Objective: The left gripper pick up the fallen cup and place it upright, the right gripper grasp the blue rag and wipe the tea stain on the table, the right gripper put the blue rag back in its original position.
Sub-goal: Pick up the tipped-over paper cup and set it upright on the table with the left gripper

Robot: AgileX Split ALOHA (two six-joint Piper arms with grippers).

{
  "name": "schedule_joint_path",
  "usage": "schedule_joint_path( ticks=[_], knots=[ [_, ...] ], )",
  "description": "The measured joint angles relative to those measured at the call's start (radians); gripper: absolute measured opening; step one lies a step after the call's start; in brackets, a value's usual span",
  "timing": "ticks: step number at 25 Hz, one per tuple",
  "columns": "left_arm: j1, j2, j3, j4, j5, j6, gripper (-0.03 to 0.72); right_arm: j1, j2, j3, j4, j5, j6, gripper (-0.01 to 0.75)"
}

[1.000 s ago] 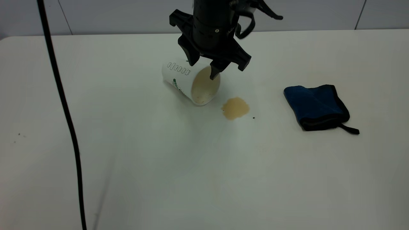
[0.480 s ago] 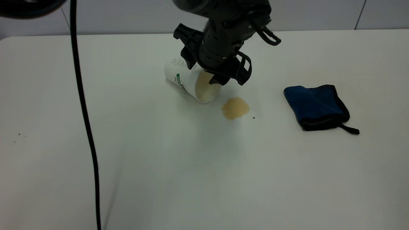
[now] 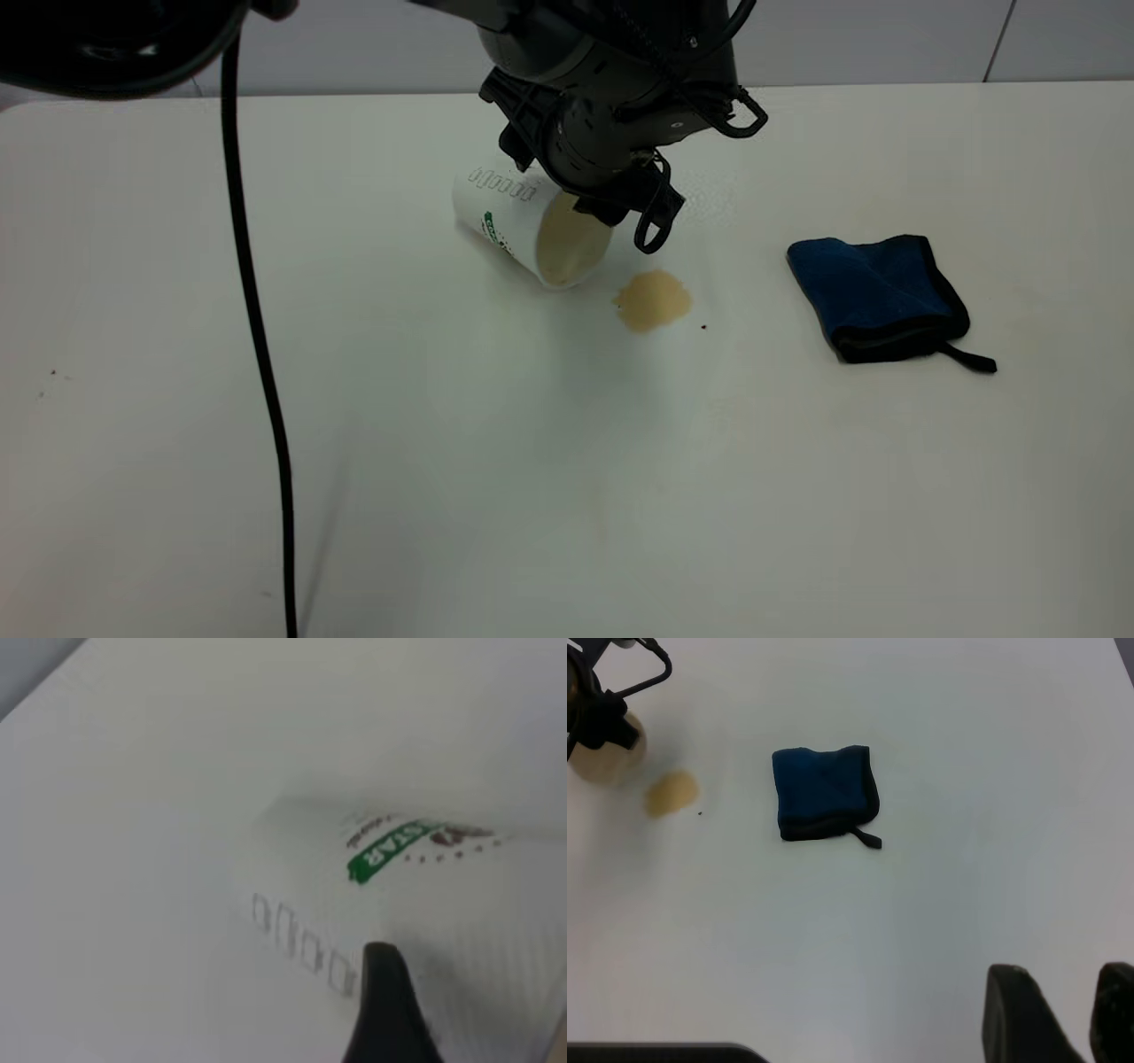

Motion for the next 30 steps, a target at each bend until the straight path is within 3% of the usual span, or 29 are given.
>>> schedule_joint_path(
  ticks=[4,7,9,15,19,24,30],
  knots=[
    [0.0,0.03,0.0,0.034,0.004,-0.015,0.535,0.0,0.0,0.0,0.0,0.0,0.0,0.239],
    [0.001,0.049,0.0,0.041,0.039,-0.031,0.489,0.0,0.0,0.0,0.0,0.0,0.0,0.239],
    [0.004,0.05,0.0,0.044,0.063,-0.057,0.422,0.0,0.0,0.0,0.0,0.0,0.0,0.239],
    [0.022,0.051,0.0,0.089,0.097,-0.088,0.071,0.0,0.0,0.0,0.0,0.0,0.0,0.239],
    [0.026,0.032,-0.001,0.065,0.106,-0.015,0.021,0.0,0.0,0.0,0.0,0.0,0.0,0.239],
    [0.064,-0.087,-0.001,-0.111,0.118,0.21,0.008,0.0,0.0,0.0,0.0,0.0,0.0,0.239],
    [0.252,-0.255,-0.001,-0.598,0.112,0.605,0.008,0.0,0.0,0.0,0.0,0.0,0.0,0.239]
  ],
)
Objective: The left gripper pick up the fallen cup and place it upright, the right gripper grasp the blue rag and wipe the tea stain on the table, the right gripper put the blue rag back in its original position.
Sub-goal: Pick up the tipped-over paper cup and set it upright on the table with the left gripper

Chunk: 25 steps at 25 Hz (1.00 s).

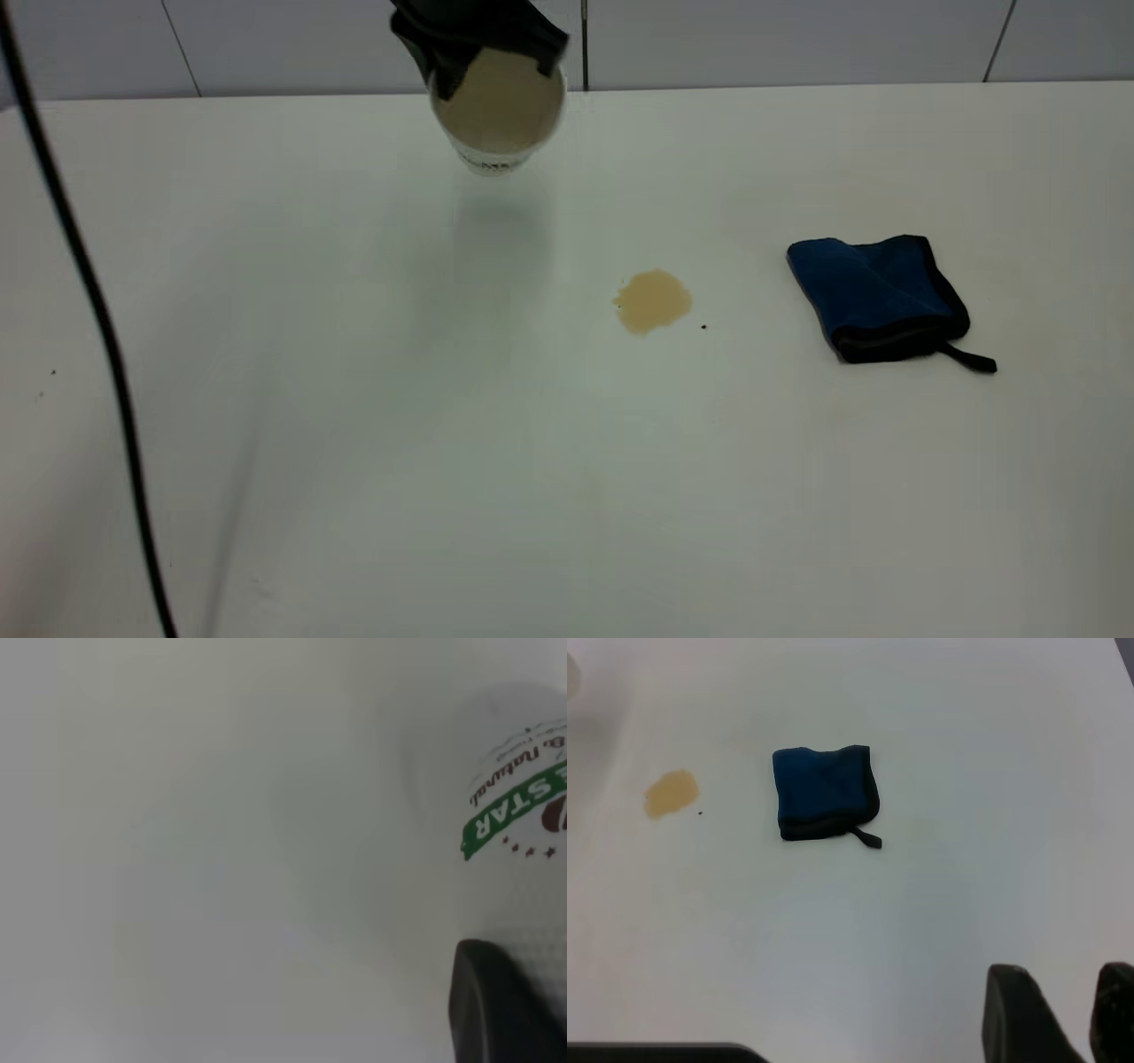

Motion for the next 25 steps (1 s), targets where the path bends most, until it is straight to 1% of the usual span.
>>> schedule_joint_path(
  ticks=[2,4,6,7,11,20,22,25],
  knots=[
    [0.075,-0.016,0.0,-0.172,0.026,0.15,0.008,0.0,0.0,0.0,0.0,0.0,0.0,0.239],
    [0.134,-0.013,0.0,-0.336,0.067,0.263,0.008,0.0,0.0,0.0,0.0,0.0,0.0,0.239],
    [0.182,-0.001,0.0,-0.444,0.097,0.337,0.008,0.0,0.0,0.0,0.0,0.0,0.0,0.239],
    [0.202,0.008,0.0,-0.475,0.1,0.359,0.008,0.0,0.0,0.0,0.0,0.0,0.0,0.239],
    [0.242,0.044,0.0,-0.497,0.097,0.36,0.008,0.0,0.0,0.0,0.0,0.0,0.0,0.239],
    [0.249,0.119,0.0,-0.518,0.098,0.336,0.012,0.0,0.0,0.0,0.0,0.0,0.0,0.239],
    [0.25,0.12,0.0,-0.519,0.091,0.336,0.026,0.0,0.0,0.0,0.0,0.0,0.0,0.239],
    [0.249,0.128,0.0,-0.519,0.071,0.336,0.075,0.0,0.0,0.0,0.0,0.0,0.0,0.239]
  ],
)
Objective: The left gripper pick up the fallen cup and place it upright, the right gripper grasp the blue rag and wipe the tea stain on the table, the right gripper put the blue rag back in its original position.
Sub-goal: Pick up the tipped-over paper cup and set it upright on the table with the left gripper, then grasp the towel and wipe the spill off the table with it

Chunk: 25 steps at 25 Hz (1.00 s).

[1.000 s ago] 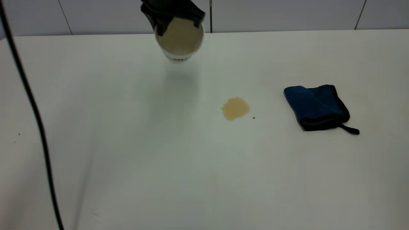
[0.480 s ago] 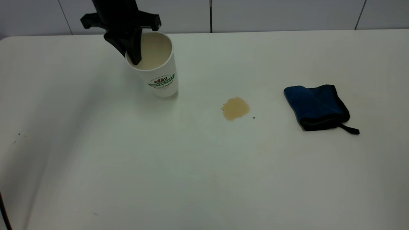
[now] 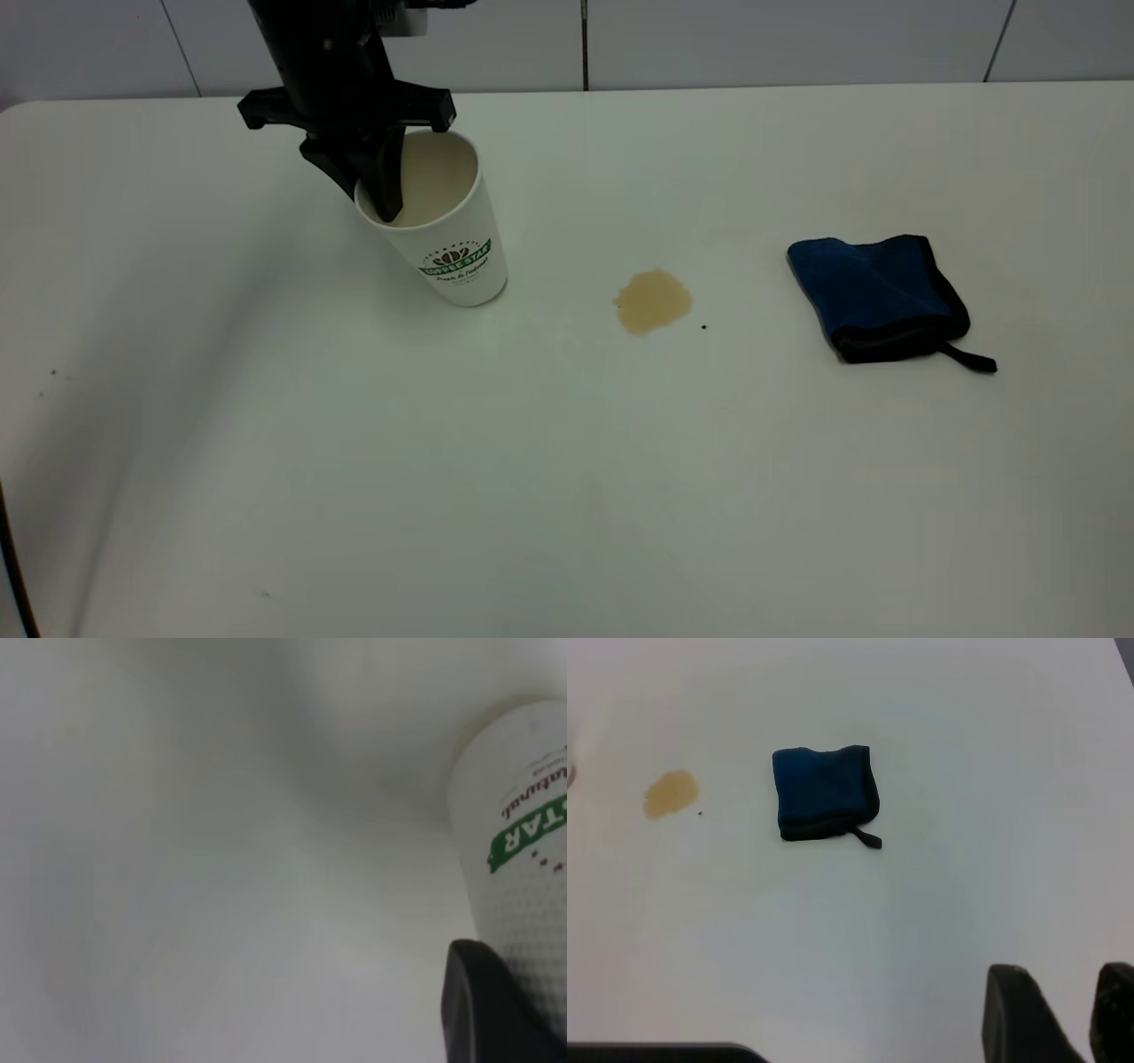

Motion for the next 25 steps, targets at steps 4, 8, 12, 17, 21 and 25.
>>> schedule_joint_path(
  ticks=[4,8,12,17,21,25],
  knots=[
    [0.0,0.004,0.0,-0.023,-0.018,0.0,0.225,0.0,0.0,0.0,0.0,0.0,0.0,0.239],
    [0.0,-0.005,0.0,-0.08,-0.052,0.013,0.381,0.0,0.0,0.0,0.0,0.0,0.0,0.239],
    [0.0,-0.024,0.0,-0.09,-0.062,0.025,0.434,0.0,0.0,0.0,0.0,0.0,0.0,0.239],
    [0.0,-0.096,0.0,-0.09,-0.059,0.027,0.442,0.0,0.0,0.0,0.0,0.0,0.0,0.239],
    [-0.001,-0.217,0.0,-0.089,-0.023,0.028,0.442,0.0,0.0,0.0,0.0,0.0,0.0,0.239],
    [-0.003,-0.385,0.0,-0.074,0.098,0.028,0.442,0.0,0.0,0.0,0.0,0.0,0.0,0.239]
  ],
)
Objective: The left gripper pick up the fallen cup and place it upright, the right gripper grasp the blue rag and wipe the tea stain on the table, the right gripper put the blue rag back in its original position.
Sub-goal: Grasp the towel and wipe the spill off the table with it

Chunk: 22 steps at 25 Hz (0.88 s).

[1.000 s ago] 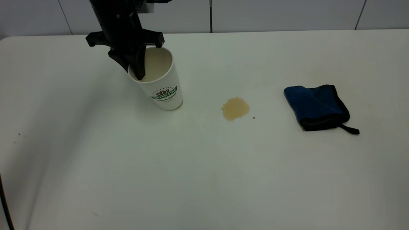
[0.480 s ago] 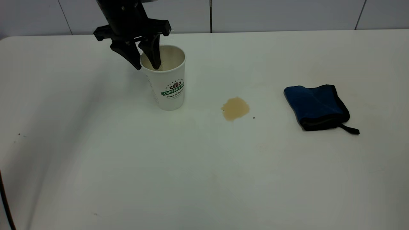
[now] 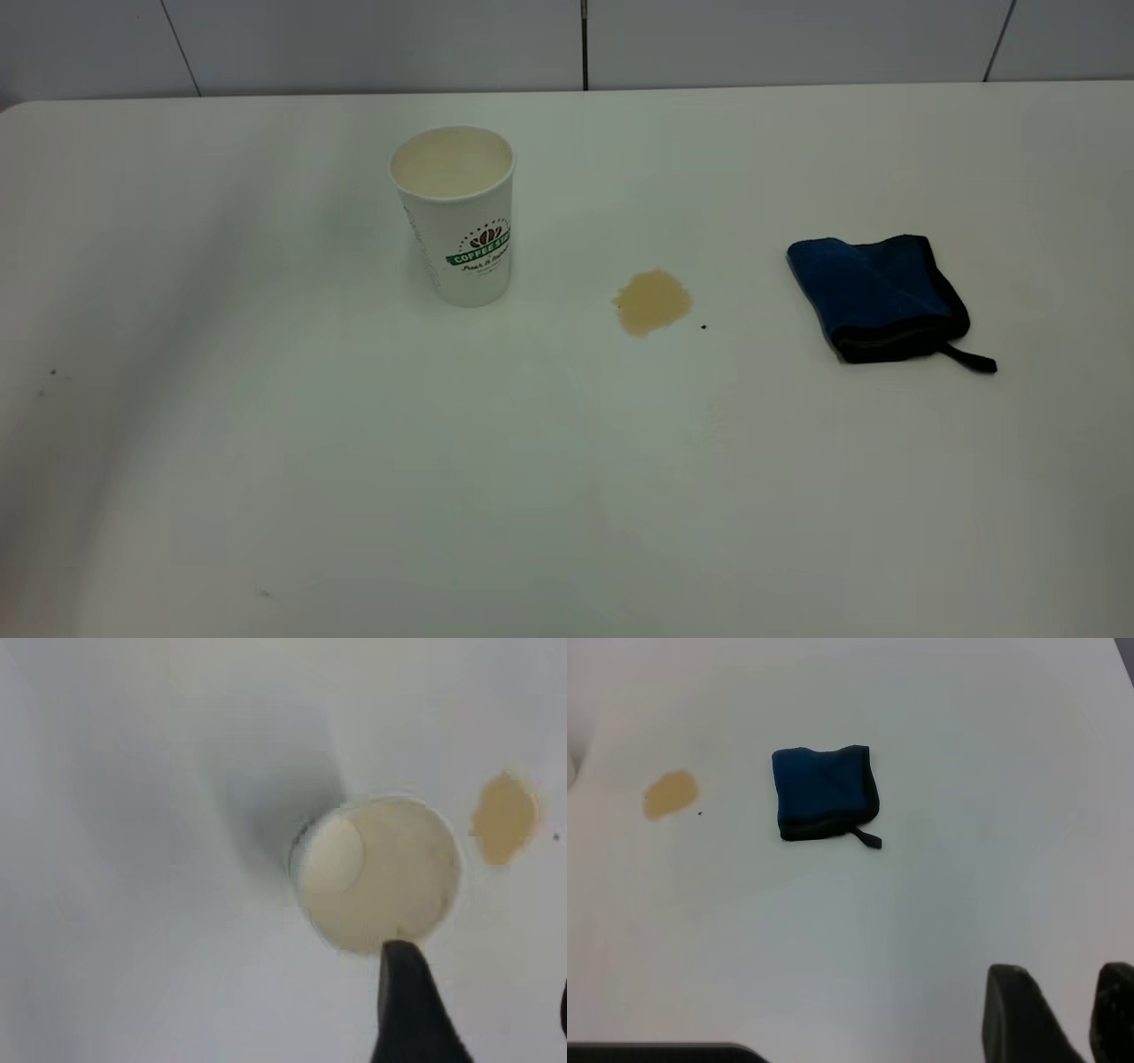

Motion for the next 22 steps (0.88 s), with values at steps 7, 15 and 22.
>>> schedule_joint_path(
  ticks=[7,15,22],
  knots=[
    [-0.027,-0.296,0.009,0.057,0.144,-0.025,0.442,0.0,0.0,0.0,0.0,0.0,0.0,0.239],
    [-0.155,-0.638,0.328,0.085,0.144,-0.077,0.442,0.0,0.0,0.0,0.0,0.0,0.0,0.239],
    [-0.219,-0.971,0.85,0.226,0.143,-0.176,0.442,0.0,0.0,0.0,0.0,0.0,0.0,0.239]
  ],
)
